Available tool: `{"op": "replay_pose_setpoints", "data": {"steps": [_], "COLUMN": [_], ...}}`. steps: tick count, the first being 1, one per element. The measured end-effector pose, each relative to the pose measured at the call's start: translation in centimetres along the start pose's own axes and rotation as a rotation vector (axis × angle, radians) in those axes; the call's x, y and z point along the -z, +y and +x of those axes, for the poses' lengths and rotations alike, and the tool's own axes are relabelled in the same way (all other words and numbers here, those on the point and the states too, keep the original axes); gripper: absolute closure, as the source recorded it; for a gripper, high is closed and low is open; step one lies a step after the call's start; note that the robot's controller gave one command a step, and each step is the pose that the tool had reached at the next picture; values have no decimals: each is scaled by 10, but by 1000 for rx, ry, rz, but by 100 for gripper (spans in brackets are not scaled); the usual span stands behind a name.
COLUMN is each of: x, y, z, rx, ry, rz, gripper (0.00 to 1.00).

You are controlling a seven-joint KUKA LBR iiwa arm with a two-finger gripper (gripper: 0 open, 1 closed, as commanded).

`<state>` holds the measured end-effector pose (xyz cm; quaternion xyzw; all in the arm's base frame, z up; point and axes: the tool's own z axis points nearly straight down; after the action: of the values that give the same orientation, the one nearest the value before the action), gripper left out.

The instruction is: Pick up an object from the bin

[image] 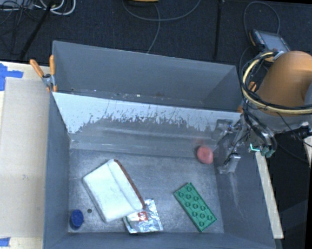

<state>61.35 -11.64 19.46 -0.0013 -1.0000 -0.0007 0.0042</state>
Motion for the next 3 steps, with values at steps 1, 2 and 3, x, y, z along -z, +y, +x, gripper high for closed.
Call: {"op": "replay_pose_setpoints", "data": {"steps": [1, 2, 3], "x": [-112, -127, -124], "y": [21, 32, 32], "z": [55, 105, 102], "rx": [-103, -112, -107], "ry": [3, -2, -7], "rz": [-2, -1, 1], "gripper": [0, 0, 100]}}
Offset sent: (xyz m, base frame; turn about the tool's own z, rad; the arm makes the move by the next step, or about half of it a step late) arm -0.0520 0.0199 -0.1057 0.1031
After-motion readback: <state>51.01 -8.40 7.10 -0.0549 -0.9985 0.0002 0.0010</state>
